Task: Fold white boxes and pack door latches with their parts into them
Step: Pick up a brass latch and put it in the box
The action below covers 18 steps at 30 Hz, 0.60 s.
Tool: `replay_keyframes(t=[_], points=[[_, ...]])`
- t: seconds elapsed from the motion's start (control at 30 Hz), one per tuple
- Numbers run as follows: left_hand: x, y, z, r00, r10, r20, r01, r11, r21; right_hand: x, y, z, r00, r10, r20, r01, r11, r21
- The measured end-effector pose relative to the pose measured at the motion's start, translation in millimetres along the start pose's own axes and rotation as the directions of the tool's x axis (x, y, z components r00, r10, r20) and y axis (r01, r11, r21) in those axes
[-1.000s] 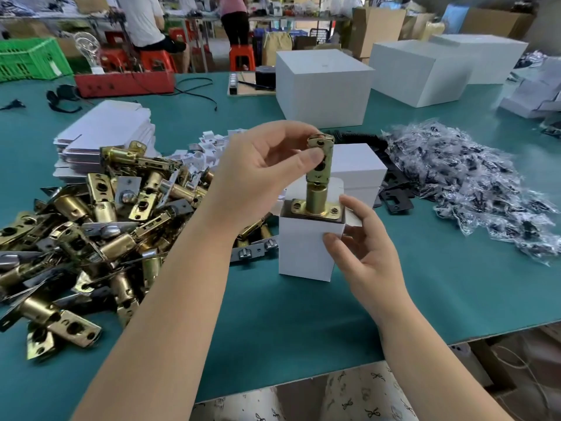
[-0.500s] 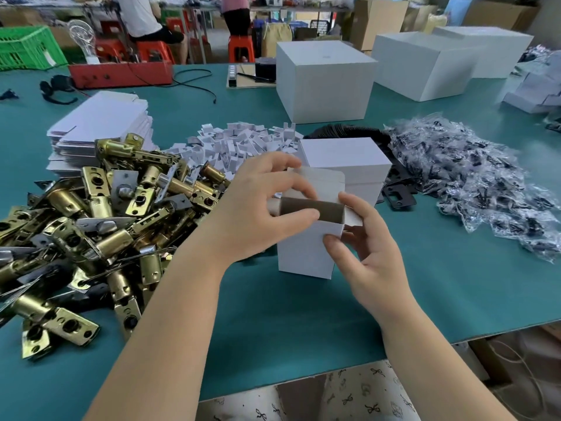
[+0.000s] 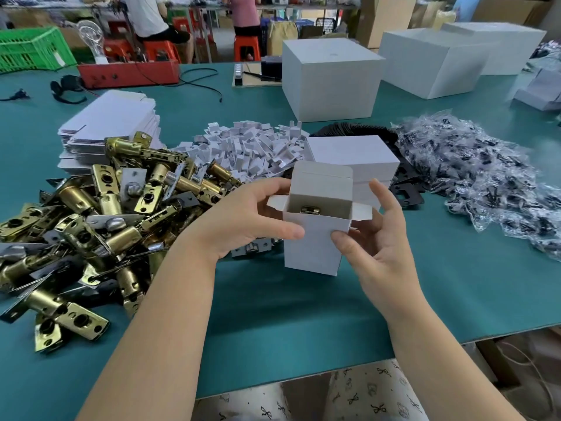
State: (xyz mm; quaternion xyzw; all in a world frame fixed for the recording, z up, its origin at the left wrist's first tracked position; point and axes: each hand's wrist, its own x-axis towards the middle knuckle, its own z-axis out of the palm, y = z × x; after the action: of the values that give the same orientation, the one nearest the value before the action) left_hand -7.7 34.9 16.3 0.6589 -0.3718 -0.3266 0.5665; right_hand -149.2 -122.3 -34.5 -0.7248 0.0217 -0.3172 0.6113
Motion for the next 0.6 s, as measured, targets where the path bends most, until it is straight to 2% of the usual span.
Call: replay_keyframes(t=[0.13, 0.23, 0.3, 0.37, 0.4, 0.47, 0.53, 0.6], points=[[0.3, -0.3, 5.1, 0.997, 0.051, -0.06, -0.048, 0.997, 0.057, -0.9, -0.3, -1.5, 1.0, 0.019, -0.003, -0.019, 1.0, -0.002], [-1.0, 2.0, 5.5, 0.997, 0.061, -0.05, -0.054, 0.989, 0.135, 2.5, -5.6, -3.8, 0.989, 0.011, -0.145, -0.003, 0.998, 0.055], [-1.0, 2.8, 6.0, 0.998, 0.045, -0.043, -0.038, 0.988, 0.151, 12.4, -6.9, -13.5, 0.943, 0.131, -0.305, -0.069, 0.976, 0.206], [0.2, 2.9, 7.3, 0.999, 0.025, -0.039, -0.02, 0.992, 0.125, 28.2, -6.0, -32.4, 0.876, 0.296, -0.381, -0.197, 0.94, 0.278], [0.8, 2.4, 7.4, 0.999, 0.027, -0.038, -0.022, 0.993, 0.118, 38.2, -3.9, -44.6, 0.855, 0.345, -0.388, -0.275, 0.934, 0.227], [0.8, 2.0, 6.8, 0.999, 0.033, -0.032, -0.03, 0.993, 0.117, 59.4, 3.8, -68.5, 0.84, 0.379, -0.389, -0.407, 0.914, 0.013], [0.3, 2.5, 6.0, 0.999, 0.029, -0.02, -0.026, 0.992, 0.12, 78.3, 14.4, -86.9, 0.835, 0.36, -0.415, -0.458, 0.874, -0.162], [0.1, 2.5, 5.2, 1.0, 0.014, -0.01, -0.013, 0.994, 0.107, 93.1, 21.8, -99.8, 0.817, 0.356, -0.453, -0.502, 0.826, -0.256]])
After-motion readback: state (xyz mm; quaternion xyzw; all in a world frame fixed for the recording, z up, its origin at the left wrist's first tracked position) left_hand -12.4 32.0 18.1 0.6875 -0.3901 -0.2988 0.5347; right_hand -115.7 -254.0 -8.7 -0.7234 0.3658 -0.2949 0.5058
